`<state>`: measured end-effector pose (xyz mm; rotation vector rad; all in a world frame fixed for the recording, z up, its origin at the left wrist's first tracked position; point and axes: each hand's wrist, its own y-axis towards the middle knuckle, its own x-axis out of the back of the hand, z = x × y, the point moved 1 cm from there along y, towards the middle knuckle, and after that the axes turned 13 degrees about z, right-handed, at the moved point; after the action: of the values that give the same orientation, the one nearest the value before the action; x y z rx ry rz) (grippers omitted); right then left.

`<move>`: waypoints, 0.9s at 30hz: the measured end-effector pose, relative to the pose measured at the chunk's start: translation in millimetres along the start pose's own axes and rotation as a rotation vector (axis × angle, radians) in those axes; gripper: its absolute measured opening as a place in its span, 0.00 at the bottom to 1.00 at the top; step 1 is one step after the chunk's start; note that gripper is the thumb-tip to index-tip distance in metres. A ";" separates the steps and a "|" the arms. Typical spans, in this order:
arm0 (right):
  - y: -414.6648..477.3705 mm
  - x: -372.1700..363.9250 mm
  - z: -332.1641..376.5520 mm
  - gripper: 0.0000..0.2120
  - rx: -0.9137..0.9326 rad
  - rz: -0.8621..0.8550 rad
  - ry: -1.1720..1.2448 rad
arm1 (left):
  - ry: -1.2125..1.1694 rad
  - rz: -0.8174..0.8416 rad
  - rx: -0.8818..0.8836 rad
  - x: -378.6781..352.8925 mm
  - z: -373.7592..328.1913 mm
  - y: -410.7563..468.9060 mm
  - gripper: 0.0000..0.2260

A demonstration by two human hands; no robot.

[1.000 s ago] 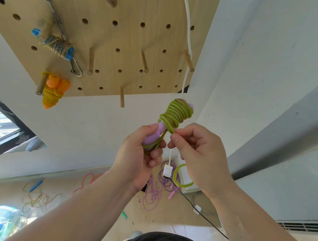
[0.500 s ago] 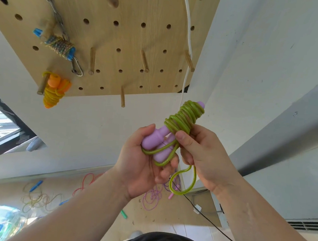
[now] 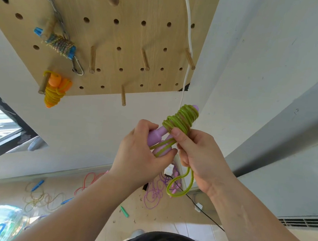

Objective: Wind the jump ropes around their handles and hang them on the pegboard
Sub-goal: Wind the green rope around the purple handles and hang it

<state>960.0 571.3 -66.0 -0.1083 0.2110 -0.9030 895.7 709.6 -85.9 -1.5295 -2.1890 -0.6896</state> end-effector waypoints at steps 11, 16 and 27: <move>-5.7 -1.8 7.6 0.11 0.069 0.161 -0.085 | -1.012 0.127 0.451 16.1 2.0 5.0 0.22; -5.5 2.0 4.5 0.11 0.080 0.119 -0.072 | -1.272 0.229 0.585 13.8 -0.8 0.4 0.12; -0.9 18.5 6.8 0.11 0.092 0.284 -0.139 | -1.511 0.486 0.577 5.7 -4.4 -5.7 0.19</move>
<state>972.0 556.2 -61.7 -0.0540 0.0526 -0.6178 888.6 709.6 -80.2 -2.3366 -2.1407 1.5996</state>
